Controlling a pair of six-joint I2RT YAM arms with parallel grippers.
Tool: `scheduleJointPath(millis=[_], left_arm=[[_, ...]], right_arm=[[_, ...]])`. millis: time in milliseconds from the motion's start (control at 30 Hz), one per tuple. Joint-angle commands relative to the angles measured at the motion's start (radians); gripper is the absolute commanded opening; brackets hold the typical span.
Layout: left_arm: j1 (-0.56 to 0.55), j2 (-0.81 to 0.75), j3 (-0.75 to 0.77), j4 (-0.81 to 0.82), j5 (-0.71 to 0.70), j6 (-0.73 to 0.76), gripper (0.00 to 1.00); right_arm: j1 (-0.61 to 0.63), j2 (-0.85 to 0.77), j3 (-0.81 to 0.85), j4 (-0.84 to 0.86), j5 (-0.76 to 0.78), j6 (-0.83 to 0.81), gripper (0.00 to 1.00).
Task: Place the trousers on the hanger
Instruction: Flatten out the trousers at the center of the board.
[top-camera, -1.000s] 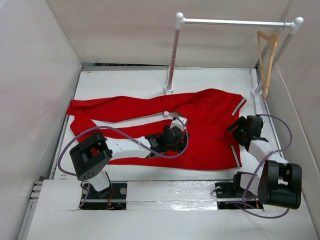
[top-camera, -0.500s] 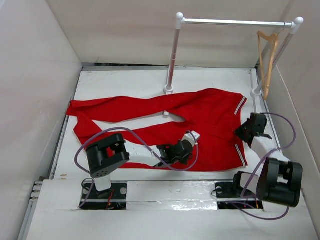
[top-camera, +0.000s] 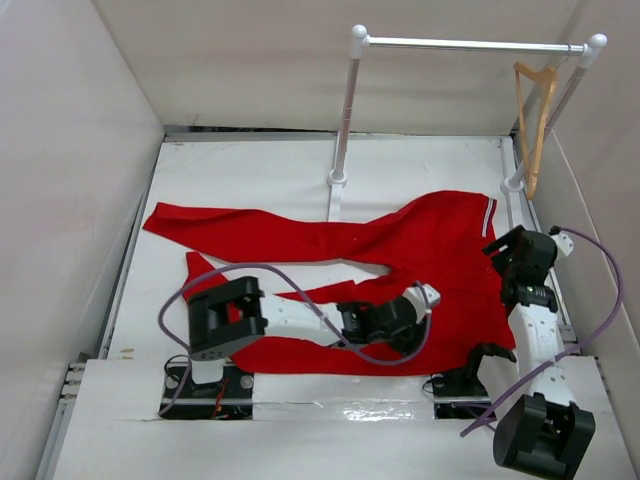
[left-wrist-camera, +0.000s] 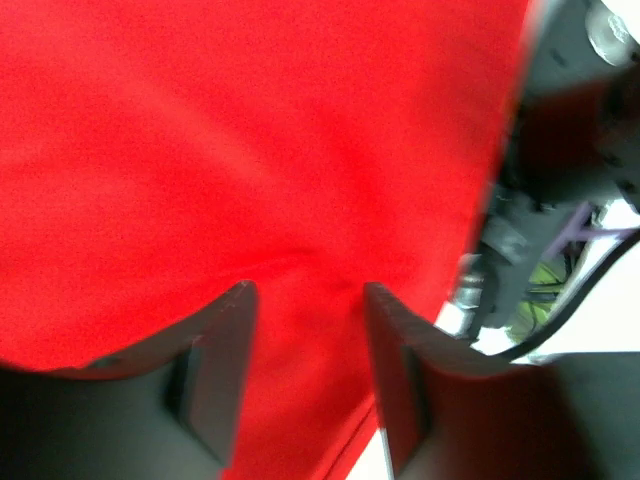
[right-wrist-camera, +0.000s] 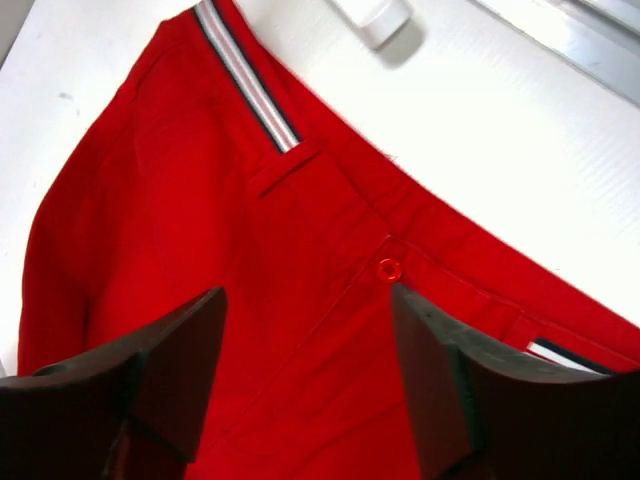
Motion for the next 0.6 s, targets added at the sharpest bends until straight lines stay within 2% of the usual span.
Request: scheduleJointPath(millis=[0,67,100,133,167,200,233,267,300,333,367,400,433,500,533,567], left_arm=[[0.13,-0.194,-0.075,-0.058,-0.125,-0.053,0.52],[0.202,-0.33,-0.159,-0.055,-0.171,-0.099,0.58],[0.28,-0.375,-0.187,-0.04,-0.178,-0.112,0.58],[0.323,-0.462,-0.214,-0.031,-0.184,-0.144,0.58],[0.367,-0.505,-0.263,-0.019,-0.204,-0.161,0.57],[0.462,-0.542,-0.287,-0.014,-0.214,-0.178,0.55],[0.518,-0.615,-0.313,-0.006,-0.225,-0.194,0.55],[0.574,-0.651,-0.358,0.0,-0.236,-0.229,0.54],[0.636,-0.68,-0.374,0.006,-0.228,-0.246,0.53],[0.755,-0.735,-0.391,0.008,-0.224,-0.258,0.53],[0.809,-0.757,-0.415,0.011,-0.23,-0.273,0.52],[0.863,-0.775,-0.419,0.003,-0.236,-0.28,0.52],[0.974,-0.794,-0.417,-0.011,-0.239,-0.286,0.52],[1.076,-0.794,-0.405,-0.032,-0.256,-0.309,0.52],[1.124,-0.773,-0.397,-0.034,-0.256,-0.315,0.52],[1.2,-0.75,-0.374,-0.032,-0.257,-0.32,0.5]], right_arm=[[0.004,0.012,0.043,0.011,-0.078,-0.033,0.77],[0.053,0.001,0.057,0.027,-0.115,-0.047,0.8],[0.082,-0.01,0.057,0.037,-0.13,-0.045,0.8],[0.113,-0.019,0.063,0.048,-0.133,-0.05,0.73],[0.183,-0.034,0.068,0.063,-0.133,-0.053,0.63],[0.22,-0.039,0.071,0.074,-0.141,-0.061,0.5],[0.258,-0.04,0.073,0.086,-0.146,-0.065,0.2],[0.297,-0.04,0.074,0.105,-0.147,-0.068,0.07],[0.381,-0.031,0.074,0.119,-0.158,-0.08,0.0],[0.424,-0.024,0.071,0.132,-0.161,-0.088,0.0],[0.47,-0.013,0.07,0.161,-0.16,-0.093,0.0],[0.566,0.008,0.062,0.18,-0.155,-0.102,0.0],[0.616,0.021,0.056,0.201,-0.146,-0.108,0.0],[0.715,0.048,0.048,0.248,-0.094,-0.11,0.0],[0.807,0.079,0.047,0.255,-0.072,-0.11,0.0],[0.847,0.094,0.044,0.319,-0.055,-0.11,0.0]])
